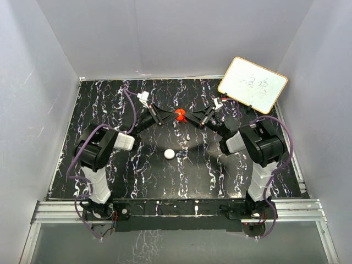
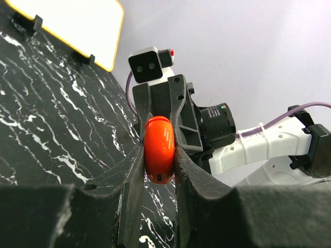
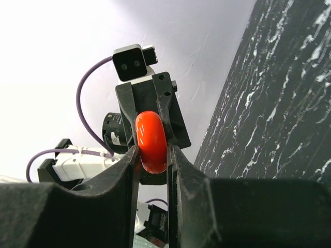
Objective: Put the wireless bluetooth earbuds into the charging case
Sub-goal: Open the charging case.
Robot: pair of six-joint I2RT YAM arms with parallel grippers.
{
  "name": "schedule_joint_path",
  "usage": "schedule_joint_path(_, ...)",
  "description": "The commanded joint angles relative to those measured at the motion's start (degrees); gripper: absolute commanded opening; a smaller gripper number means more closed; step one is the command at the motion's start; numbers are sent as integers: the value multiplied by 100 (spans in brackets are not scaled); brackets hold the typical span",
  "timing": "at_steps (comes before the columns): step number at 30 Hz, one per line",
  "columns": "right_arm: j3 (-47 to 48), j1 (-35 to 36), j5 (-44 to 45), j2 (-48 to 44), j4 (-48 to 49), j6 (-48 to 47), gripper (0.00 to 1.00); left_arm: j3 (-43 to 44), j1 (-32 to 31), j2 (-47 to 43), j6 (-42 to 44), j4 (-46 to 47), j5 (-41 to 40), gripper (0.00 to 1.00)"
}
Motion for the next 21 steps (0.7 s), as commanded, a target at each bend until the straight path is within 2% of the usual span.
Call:
schedule_joint_path(1, 212, -60, -37, 537, 1808, 847, 10, 435, -18, 295, -540, 1628, 400, 0)
schedule_joint_path(21, 709, -79, 52, 1136, 1900, 1974, 9, 1176, -14, 171, -592, 1635, 543, 0)
